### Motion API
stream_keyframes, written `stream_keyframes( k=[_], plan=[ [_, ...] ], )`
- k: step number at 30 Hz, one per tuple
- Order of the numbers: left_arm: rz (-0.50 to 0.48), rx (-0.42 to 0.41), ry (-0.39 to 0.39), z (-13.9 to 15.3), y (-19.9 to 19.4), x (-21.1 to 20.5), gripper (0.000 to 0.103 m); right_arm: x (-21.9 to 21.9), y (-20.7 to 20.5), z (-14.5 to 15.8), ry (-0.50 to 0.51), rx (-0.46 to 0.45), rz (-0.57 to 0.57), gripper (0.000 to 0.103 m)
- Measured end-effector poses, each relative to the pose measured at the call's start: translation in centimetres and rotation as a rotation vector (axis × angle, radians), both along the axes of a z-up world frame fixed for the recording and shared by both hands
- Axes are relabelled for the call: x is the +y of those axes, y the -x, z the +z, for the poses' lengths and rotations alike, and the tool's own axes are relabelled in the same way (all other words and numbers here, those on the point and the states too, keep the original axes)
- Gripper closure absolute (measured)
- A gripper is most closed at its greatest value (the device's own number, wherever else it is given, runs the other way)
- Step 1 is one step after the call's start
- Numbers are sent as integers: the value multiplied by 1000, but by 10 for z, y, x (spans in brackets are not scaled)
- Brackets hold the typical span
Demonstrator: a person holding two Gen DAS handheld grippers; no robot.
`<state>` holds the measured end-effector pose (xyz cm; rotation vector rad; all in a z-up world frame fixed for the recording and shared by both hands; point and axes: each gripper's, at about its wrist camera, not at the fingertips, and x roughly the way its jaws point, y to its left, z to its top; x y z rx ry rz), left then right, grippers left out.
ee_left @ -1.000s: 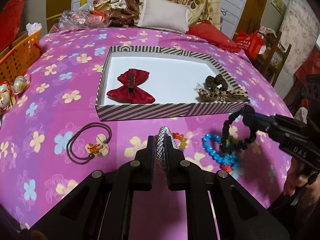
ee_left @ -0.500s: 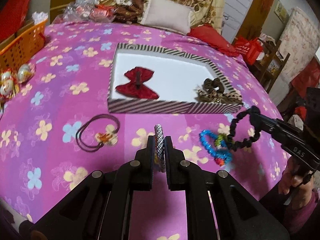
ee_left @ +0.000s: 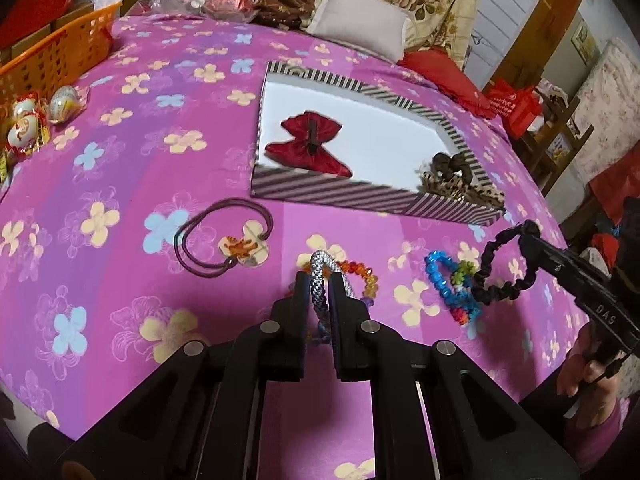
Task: Organize jewelry
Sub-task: 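Lift the grey bracelet with the left tool while the right lifts the black scrunchie and blue beads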
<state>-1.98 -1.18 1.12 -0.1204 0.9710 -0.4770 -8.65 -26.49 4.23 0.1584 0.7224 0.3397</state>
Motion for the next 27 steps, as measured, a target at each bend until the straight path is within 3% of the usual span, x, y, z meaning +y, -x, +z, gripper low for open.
stream_keyframes(
  k=[6,11,13,15,16,22,24,27],
  plan=[
    [-5,-65,-29,20,2,-6,95,-1,-1,7,2,-18,-4,96],
    [-9,-70,-61,17,2,-10,93,-2,-1,7,-11,-11,2,96],
    [-10,-77,-105,11,4,-13,81,1,0,5,-3,-6,12,96],
    [-6,-77,-119,7,5,-13,50,2,0,3,-2,-2,17,96],
    [-7,-80,-123,4,7,-12,48,3,0,3,-3,1,19,96],
    [-29,-50,-172,-13,7,-8,51,6,0,-2,-3,15,30,96],
    [-23,-38,-174,-17,5,-4,66,6,-1,-3,-8,19,30,96],
    [-21,-26,-157,-18,3,2,69,7,-1,-5,-8,24,31,96]
  ],
)
